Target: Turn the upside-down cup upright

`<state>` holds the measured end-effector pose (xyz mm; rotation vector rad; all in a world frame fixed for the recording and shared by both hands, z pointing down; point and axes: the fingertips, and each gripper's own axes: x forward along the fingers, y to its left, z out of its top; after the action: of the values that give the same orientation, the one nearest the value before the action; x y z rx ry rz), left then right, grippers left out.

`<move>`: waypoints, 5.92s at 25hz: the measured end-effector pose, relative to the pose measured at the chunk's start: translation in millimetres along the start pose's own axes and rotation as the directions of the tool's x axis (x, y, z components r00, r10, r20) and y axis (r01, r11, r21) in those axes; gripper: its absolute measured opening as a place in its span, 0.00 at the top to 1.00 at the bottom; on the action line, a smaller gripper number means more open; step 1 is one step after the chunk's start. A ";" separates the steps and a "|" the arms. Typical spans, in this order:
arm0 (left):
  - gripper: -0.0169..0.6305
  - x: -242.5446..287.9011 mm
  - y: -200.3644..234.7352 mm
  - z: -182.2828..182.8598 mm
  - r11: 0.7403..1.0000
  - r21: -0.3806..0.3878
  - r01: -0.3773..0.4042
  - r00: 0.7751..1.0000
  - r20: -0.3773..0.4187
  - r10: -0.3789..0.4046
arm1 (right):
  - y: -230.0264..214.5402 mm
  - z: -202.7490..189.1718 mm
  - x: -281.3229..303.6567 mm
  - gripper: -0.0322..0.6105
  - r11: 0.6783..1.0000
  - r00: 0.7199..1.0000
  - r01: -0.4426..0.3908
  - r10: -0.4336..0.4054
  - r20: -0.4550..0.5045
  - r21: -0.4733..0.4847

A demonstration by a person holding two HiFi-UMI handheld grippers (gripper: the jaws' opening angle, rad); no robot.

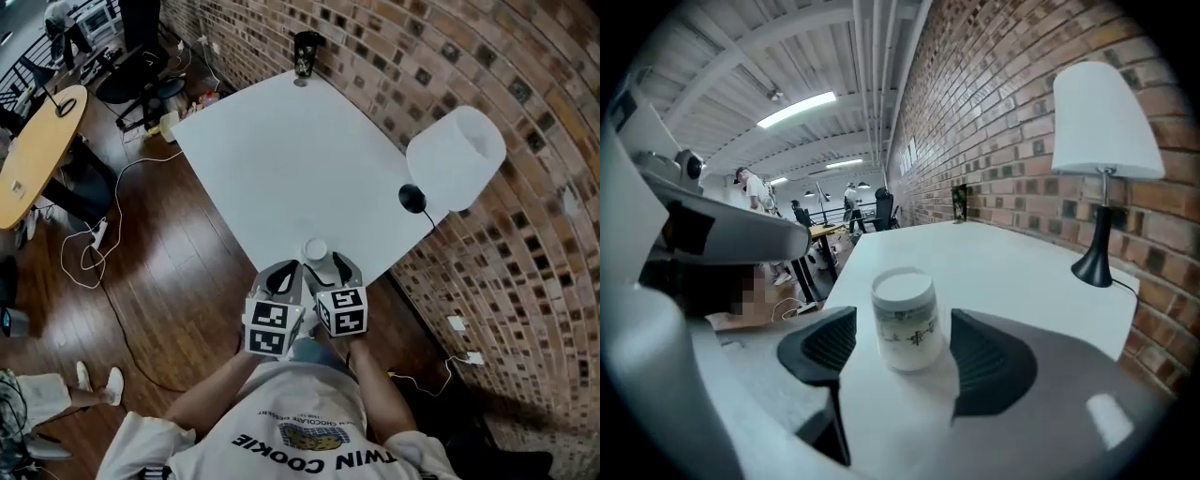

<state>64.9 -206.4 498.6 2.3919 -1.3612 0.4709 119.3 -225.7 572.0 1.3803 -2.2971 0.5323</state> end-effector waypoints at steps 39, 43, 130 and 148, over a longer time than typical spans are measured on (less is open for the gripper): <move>0.97 36.9 89.7 4.0 0.994 -0.074 -0.076 0.997 -0.025 0.074 | -6.0 -25.0 43.7 0.52 0.403 0.499 -0.696 -0.325 -0.803 -0.595; 0.97 33.6 107.9 5.4 0.994 -0.080 -0.073 0.997 -0.017 0.072 | -6.1 -19.8 59.1 0.52 0.433 0.462 -0.697 -0.338 -0.820 -0.572; 0.97 18.3 109.2 12.1 0.995 -0.030 0.097 0.995 -0.012 -0.098 | 44.7 78.2 -3.2 0.63 0.830 0.949 -0.181 0.007 -0.315 -0.527; 0.97 -89.2 99.3 -9.3 0.989 -0.032 0.143 0.989 0.041 -0.142 | 151.8 77.5 -31.7 0.84 0.998 0.995 -0.053 0.049 0.086 0.046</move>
<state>-65.4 -182.6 480.3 2.4606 -1.1934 0.3609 -13.8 -175.8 472.8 1.3951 -2.4080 0.5585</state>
